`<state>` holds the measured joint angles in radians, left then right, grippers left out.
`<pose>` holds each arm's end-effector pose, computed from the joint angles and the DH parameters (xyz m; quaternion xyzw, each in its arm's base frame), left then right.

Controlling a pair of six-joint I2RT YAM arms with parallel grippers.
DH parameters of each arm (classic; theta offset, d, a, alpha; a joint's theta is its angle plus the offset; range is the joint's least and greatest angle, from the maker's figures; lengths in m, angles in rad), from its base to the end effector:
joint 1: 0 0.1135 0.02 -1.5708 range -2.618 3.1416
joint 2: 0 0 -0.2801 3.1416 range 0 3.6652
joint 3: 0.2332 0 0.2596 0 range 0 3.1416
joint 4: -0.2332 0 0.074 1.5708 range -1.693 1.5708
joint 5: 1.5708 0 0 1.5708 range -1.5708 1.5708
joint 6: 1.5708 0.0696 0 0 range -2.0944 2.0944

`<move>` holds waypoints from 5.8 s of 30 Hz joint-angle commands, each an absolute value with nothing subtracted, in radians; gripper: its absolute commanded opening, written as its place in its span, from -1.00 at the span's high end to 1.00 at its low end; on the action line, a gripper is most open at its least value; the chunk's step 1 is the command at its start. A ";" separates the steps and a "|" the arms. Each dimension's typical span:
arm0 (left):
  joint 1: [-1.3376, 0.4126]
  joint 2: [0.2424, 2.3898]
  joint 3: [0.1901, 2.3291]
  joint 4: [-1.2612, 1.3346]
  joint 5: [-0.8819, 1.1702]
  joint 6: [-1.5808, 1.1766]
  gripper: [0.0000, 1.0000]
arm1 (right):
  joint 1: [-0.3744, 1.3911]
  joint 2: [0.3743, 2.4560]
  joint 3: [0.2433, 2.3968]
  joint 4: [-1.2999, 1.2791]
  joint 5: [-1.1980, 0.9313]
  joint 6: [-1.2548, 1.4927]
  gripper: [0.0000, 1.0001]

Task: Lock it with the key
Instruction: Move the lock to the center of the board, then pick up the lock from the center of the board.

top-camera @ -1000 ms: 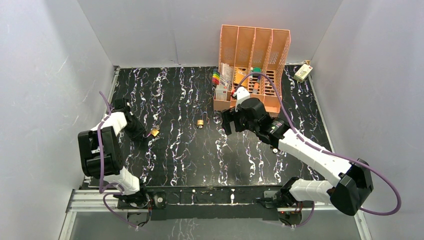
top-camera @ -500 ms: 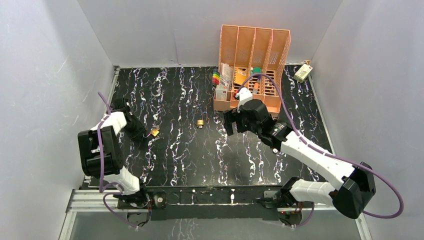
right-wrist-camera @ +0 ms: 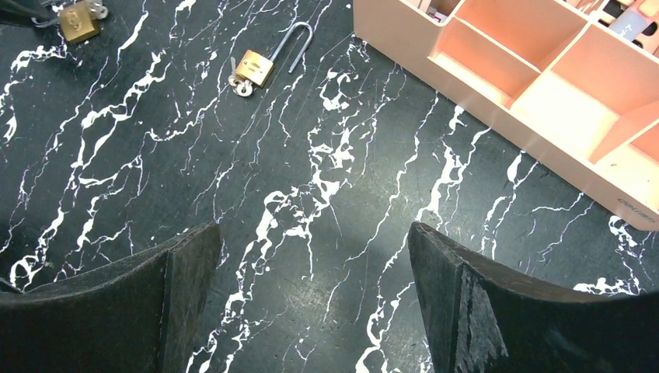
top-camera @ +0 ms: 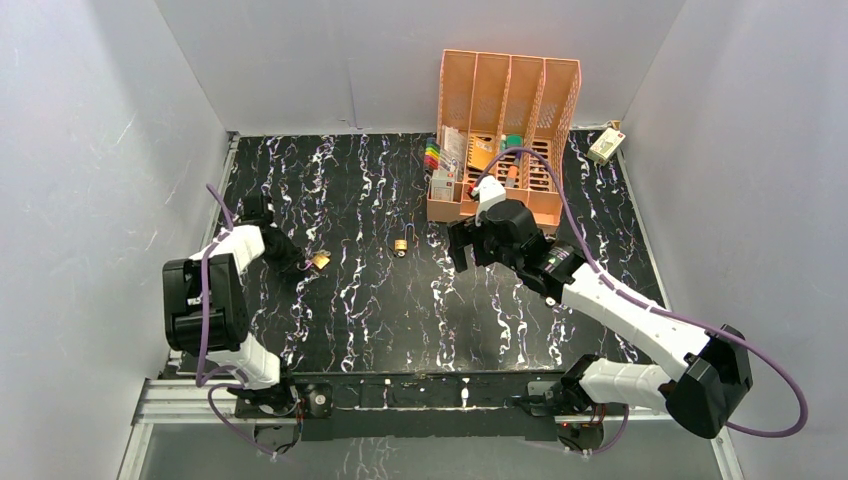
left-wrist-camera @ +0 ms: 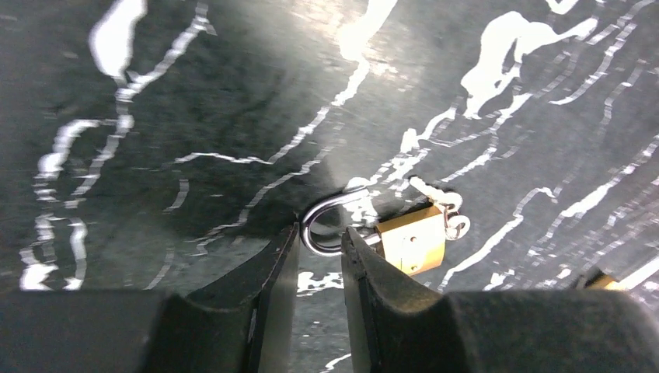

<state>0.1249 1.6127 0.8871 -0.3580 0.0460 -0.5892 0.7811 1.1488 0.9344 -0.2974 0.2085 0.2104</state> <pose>0.3255 0.0376 0.1438 -0.3339 0.9110 -0.0772 0.2295 0.2152 0.1930 0.3043 -0.1912 0.8385 0.1600 0.4846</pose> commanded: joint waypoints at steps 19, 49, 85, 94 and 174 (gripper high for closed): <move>-0.166 1.768 0.870 -0.410 0.305 -0.505 1.00 | 0.785 1.156 0.910 -0.228 0.188 0.239 -0.97; -0.088 1.552 0.963 -0.504 0.256 -0.492 -0.87 | 0.970 1.735 1.137 -0.121 -0.423 -0.579 -0.97; -0.002 1.487 0.923 -0.520 0.308 -0.427 -0.87 | 0.910 1.936 1.255 -0.160 -0.460 -0.592 -0.14; -0.002 1.492 0.927 -0.521 0.308 -0.425 -0.86 | 0.910 1.933 1.239 -0.123 -0.427 -0.578 -0.52; -0.203 1.150 0.790 1.101 1.495 -0.719 -0.61 | 0.621 1.463 1.399 0.070 -1.434 0.500 0.49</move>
